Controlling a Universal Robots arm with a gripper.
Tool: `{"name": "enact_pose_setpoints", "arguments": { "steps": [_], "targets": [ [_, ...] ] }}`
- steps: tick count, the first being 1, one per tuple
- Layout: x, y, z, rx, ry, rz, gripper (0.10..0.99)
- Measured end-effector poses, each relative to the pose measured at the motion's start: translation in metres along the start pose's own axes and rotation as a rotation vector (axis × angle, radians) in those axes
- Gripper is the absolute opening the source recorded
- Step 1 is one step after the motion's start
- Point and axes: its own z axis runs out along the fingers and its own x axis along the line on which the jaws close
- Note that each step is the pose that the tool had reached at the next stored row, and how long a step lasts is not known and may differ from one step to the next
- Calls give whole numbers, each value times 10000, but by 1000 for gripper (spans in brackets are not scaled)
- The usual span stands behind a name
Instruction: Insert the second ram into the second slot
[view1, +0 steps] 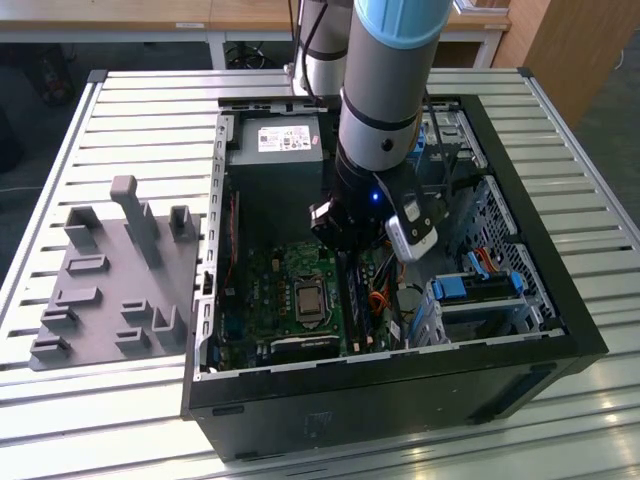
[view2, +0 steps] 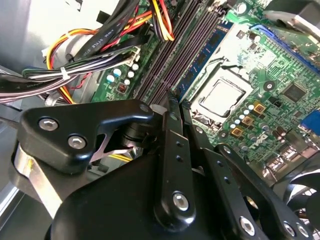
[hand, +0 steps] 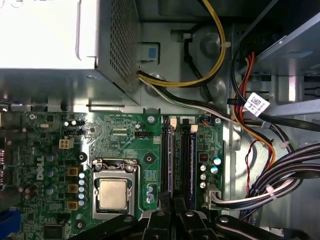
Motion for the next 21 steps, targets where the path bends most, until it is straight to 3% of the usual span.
{"name": "enact_pose_setpoints", "arguments": {
  "steps": [11,21],
  "targets": [
    [0,-3,50,-15,-3,84,137],
    [-3,-16,161,-53,-9,287,137]
  ]
}}
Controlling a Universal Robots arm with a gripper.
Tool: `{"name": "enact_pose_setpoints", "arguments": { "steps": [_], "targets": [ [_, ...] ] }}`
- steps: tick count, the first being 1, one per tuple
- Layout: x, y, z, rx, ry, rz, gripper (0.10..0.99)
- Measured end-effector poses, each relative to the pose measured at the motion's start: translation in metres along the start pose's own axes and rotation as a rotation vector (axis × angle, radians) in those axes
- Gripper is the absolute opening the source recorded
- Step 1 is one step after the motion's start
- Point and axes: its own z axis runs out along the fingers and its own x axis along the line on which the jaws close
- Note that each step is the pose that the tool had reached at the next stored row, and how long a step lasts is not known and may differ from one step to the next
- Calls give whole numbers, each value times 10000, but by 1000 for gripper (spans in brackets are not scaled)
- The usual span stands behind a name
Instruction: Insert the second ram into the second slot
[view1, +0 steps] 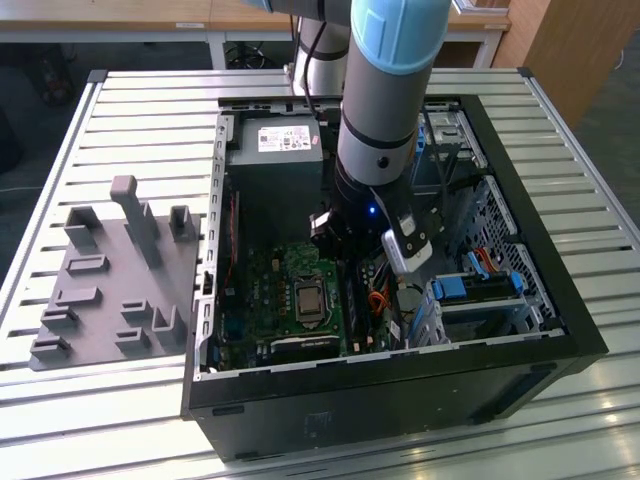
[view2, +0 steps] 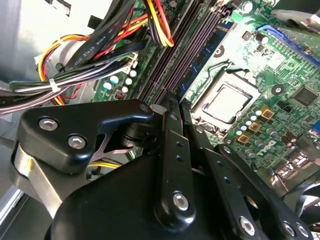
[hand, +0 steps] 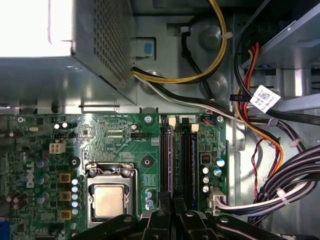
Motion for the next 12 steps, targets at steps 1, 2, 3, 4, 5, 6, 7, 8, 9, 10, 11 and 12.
{"name": "enact_pose_setpoints", "arguments": {
  "steps": [1,2,3,4,5,6,7,8,9,10,11,12],
  "targets": [
    [0,0,8,0,-2,49,137],
    [0,-1,12,1,-3,87,137],
    [0,-1,13,3,-3,99,137],
    [0,-1,13,4,-3,100,137],
    [0,-1,13,3,-3,100,137],
    [0,-1,15,1,-4,100,137],
    [0,-3,16,-1,-4,101,137],
    [0,-5,17,-1,-2,101,137],
    [0,-6,17,-1,-1,105,137],
    [-1,-7,18,-1,-1,108,137],
    [-1,-9,18,0,-1,111,137],
    [-2,-10,18,5,0,113,137]
  ]
}}
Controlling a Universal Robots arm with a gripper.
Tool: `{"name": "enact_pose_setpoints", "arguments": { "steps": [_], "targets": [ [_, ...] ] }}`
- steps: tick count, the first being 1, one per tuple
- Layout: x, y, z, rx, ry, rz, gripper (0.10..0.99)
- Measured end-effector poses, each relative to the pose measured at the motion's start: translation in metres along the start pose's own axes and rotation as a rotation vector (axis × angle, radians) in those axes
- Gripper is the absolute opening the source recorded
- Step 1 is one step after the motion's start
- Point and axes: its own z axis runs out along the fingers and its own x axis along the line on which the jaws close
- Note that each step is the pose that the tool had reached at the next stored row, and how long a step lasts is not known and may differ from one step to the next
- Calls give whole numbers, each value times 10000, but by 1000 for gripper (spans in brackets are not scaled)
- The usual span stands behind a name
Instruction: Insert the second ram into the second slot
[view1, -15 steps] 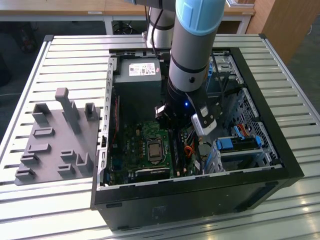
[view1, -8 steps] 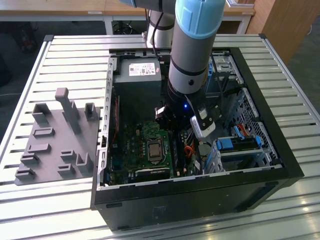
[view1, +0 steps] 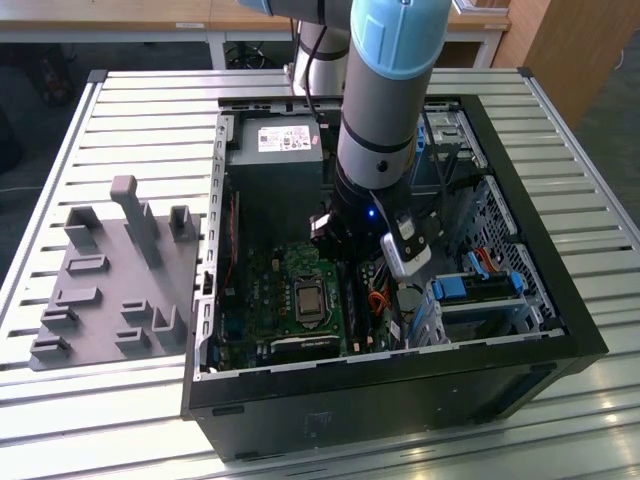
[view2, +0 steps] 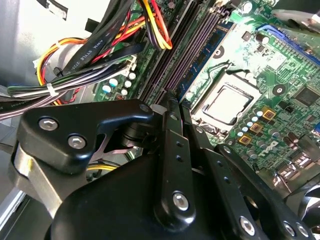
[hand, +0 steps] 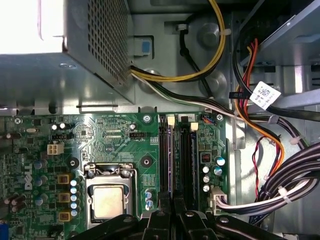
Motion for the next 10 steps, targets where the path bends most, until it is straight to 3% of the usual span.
{"name": "enact_pose_setpoints", "arguments": {
  "steps": [10],
  "targets": [
    [-21,-30,6,2,-1,18,137]
  ]
}}
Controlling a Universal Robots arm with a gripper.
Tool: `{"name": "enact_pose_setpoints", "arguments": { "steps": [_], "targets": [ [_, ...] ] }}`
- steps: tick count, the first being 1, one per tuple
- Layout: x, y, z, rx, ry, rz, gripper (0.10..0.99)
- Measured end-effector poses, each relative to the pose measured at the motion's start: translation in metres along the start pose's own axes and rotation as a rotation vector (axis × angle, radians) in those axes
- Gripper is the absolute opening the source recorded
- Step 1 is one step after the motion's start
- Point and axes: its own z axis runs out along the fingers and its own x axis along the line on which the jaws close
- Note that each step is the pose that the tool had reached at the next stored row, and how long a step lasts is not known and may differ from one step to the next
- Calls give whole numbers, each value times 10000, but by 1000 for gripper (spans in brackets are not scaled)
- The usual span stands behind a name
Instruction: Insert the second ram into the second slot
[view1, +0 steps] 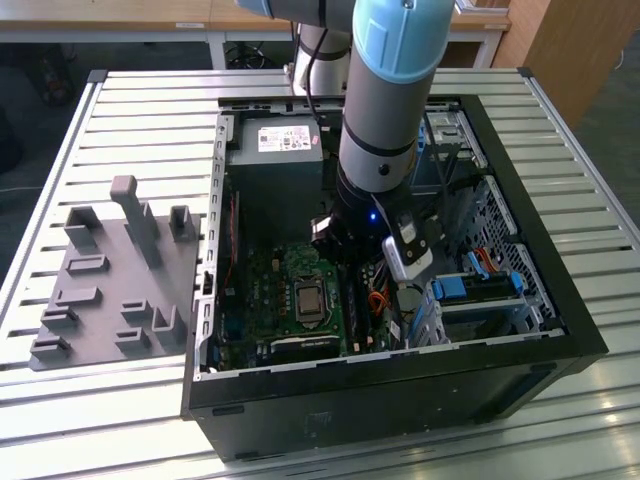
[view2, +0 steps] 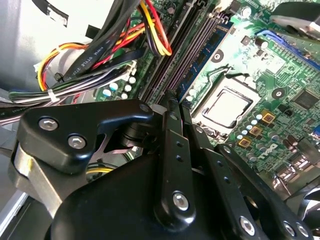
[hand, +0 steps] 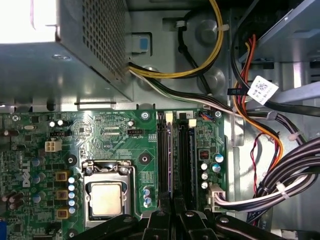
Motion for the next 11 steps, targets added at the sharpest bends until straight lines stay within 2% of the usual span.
{"name": "enact_pose_setpoints", "arguments": {
  "steps": [11],
  "targets": [
    [-23,0,22,1,3,-72,137]
  ]
}}
